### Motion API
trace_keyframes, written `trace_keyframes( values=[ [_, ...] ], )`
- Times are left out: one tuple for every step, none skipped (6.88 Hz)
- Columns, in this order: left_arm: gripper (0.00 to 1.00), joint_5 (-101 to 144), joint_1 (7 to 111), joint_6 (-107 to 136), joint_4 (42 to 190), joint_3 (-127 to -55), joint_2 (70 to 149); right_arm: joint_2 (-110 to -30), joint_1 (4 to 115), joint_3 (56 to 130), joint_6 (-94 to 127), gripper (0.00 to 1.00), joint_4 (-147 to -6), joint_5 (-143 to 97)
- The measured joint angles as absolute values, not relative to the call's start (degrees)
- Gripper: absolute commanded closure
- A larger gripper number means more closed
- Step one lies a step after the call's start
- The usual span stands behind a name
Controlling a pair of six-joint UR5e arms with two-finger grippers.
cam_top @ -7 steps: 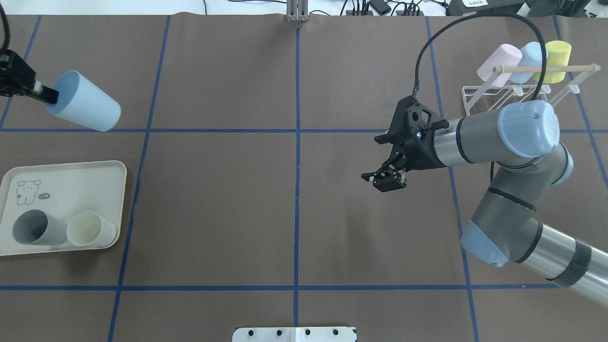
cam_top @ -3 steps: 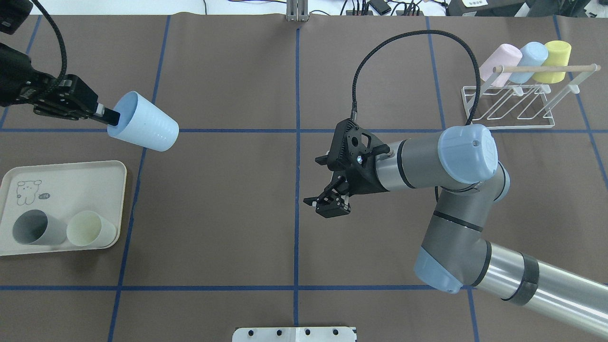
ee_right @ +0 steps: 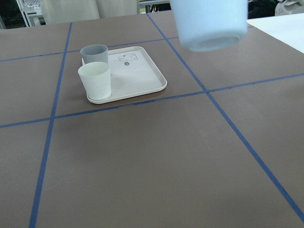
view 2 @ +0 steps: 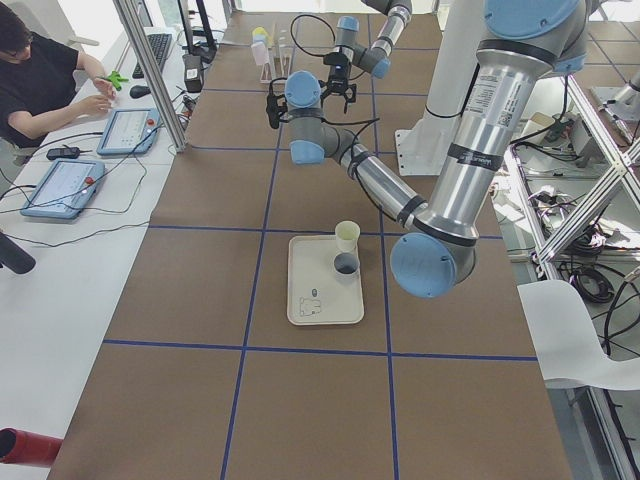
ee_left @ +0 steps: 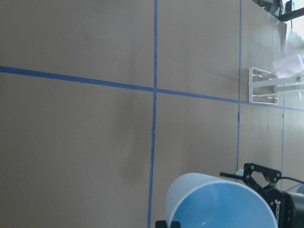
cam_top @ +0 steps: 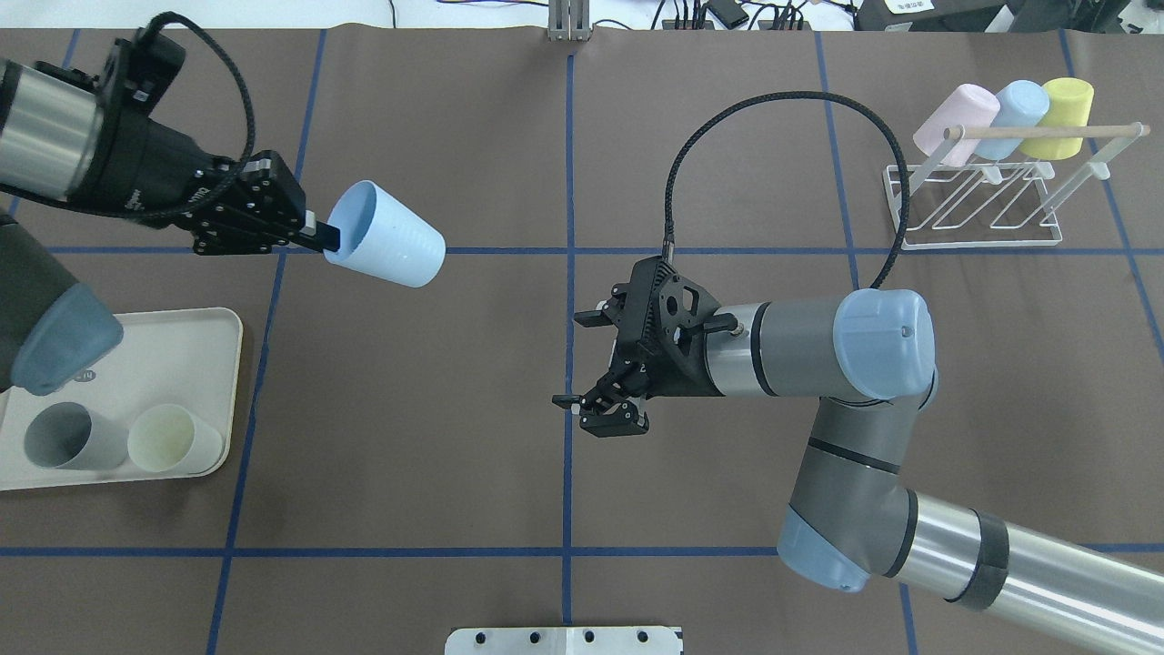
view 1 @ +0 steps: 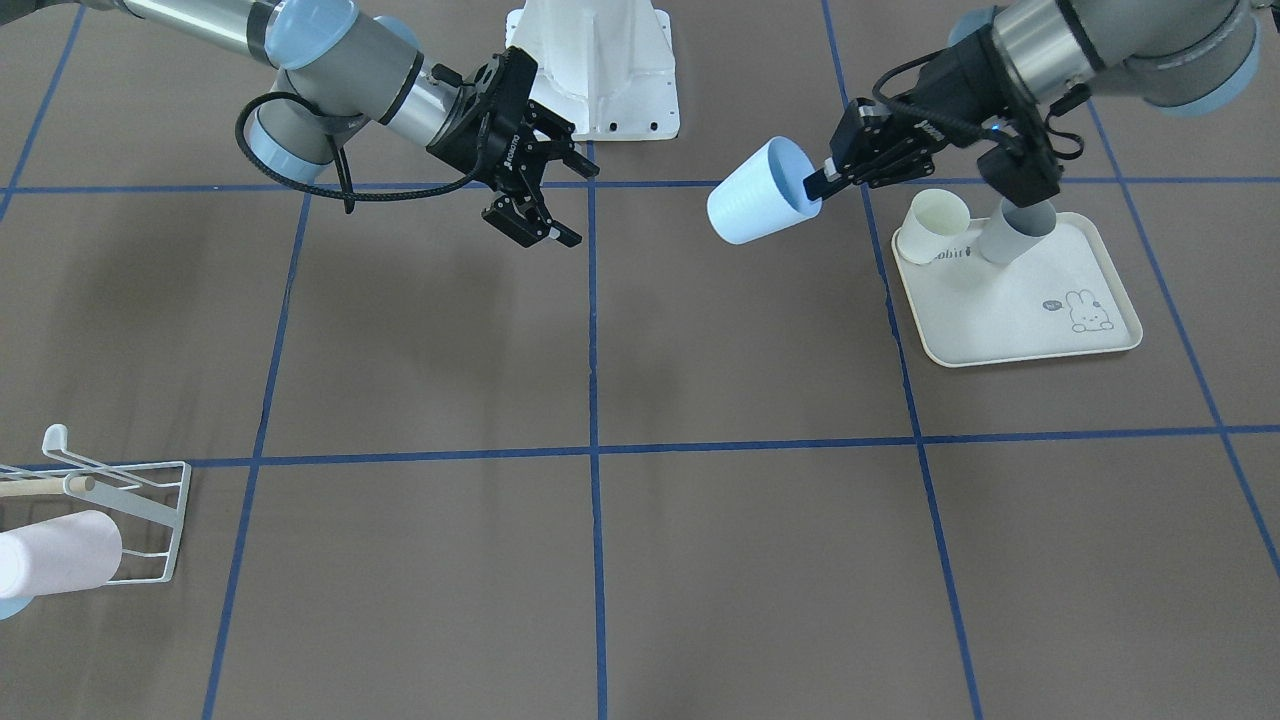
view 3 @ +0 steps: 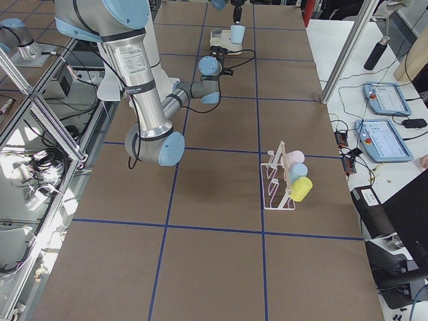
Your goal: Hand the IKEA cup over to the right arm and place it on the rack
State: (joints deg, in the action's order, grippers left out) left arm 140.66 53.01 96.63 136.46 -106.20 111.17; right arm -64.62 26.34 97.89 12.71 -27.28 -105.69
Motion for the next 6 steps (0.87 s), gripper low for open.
trace_keyframes(
  values=[
    [1.00, 140.27, 51.24, 100.31, 136.61, -103.33, 113.53, -64.65, 25.46, 97.50, 12.73, 0.04, -24.62, -103.69],
    [1.00, 140.18, 50.04, 101.75, 136.70, -101.86, 114.56, -64.74, 24.35, 96.99, 12.88, 0.02, -21.65, -101.02],
    [1.00, 140.24, 49.07, 102.65, 136.79, -101.51, 115.04, -64.78, 23.26, 96.56, 13.31, 0.02, -19.70, -98.40],
    [1.00, 140.43, 48.31, 103.73, 136.90, -101.72, 115.48, -64.77, 22.66, 96.35, 13.74, 0.02, -18.92, -96.79],
    [1.00, 140.60, 47.39, 104.75, 136.97, -102.13, 115.91, -64.73, 22.43, 96.28, 14.02, 0.02, -18.66, -96.06],
    [1.00, 140.67, 46.27, 105.55, 137.00, -102.61, 116.17, -64.70, 22.37, 96.26, 14.40, 0.02, -18.56, -95.79]
  ],
)
